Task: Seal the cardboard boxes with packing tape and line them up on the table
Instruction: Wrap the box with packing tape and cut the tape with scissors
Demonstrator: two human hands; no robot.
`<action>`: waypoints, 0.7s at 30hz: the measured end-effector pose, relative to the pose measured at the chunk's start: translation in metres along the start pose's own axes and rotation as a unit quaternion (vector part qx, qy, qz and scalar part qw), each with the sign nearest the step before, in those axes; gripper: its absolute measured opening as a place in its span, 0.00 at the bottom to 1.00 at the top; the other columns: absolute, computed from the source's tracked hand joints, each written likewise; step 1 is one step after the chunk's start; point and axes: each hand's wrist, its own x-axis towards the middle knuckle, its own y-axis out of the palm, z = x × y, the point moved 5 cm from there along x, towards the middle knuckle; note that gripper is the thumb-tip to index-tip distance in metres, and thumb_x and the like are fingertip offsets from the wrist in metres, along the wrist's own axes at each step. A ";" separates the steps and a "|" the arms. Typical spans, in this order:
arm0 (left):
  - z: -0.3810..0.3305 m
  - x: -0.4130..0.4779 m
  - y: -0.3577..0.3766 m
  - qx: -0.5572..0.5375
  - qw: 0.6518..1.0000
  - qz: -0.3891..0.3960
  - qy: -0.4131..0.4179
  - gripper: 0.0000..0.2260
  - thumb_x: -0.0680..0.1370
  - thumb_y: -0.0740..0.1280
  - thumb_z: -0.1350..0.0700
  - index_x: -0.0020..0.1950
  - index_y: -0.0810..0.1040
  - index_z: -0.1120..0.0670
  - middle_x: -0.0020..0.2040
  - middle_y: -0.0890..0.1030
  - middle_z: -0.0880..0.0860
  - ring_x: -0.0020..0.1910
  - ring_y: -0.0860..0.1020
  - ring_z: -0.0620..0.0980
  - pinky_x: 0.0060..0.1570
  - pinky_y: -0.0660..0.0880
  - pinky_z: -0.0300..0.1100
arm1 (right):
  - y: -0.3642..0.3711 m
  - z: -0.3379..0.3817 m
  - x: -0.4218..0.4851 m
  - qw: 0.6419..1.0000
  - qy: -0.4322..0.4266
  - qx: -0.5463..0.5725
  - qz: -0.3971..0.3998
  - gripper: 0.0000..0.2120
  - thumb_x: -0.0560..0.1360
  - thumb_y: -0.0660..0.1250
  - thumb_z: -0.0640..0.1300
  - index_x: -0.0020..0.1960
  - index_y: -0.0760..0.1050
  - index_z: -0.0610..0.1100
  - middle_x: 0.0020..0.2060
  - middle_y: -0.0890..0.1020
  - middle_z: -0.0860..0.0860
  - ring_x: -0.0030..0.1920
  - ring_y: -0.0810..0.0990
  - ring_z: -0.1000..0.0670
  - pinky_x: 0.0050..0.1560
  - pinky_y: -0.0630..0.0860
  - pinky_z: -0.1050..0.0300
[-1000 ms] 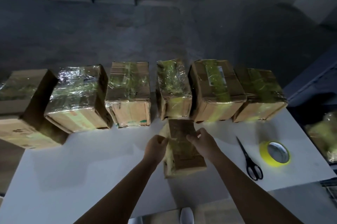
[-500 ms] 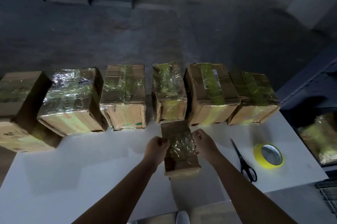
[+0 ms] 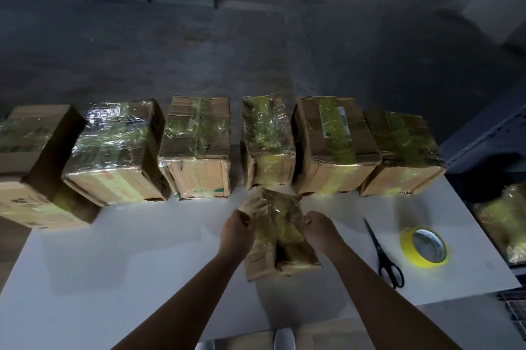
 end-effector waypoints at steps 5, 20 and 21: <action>-0.014 -0.008 0.015 -0.058 0.992 0.112 -0.015 0.16 0.79 0.62 0.43 0.40 0.74 0.54 0.34 0.76 0.49 0.36 0.76 0.47 0.41 0.76 0.43 | -0.003 0.009 -0.003 1.000 -0.006 -0.015 -0.018 0.14 0.76 0.65 0.54 0.46 0.69 0.43 0.36 0.73 0.52 0.36 0.71 0.53 0.34 0.65 0.60; 0.008 0.001 0.019 -0.123 0.988 0.081 -0.049 0.04 0.76 0.68 0.61 0.48 0.76 0.54 0.46 0.80 0.53 0.47 0.79 0.54 0.52 0.79 0.55 | -0.011 -0.006 -0.002 0.996 -0.007 0.086 -0.035 0.18 0.81 0.56 0.53 0.43 0.74 0.40 0.37 0.78 0.46 0.39 0.77 0.47 0.37 0.67 0.56; 0.011 0.002 0.020 -0.144 0.984 0.083 -0.065 0.04 0.76 0.68 0.62 0.48 0.77 0.55 0.45 0.80 0.54 0.45 0.80 0.54 0.51 0.79 0.55 | -0.014 -0.010 -0.001 0.994 -0.002 0.095 -0.053 0.17 0.81 0.58 0.52 0.46 0.76 0.40 0.41 0.80 0.44 0.42 0.78 0.45 0.38 0.68 0.56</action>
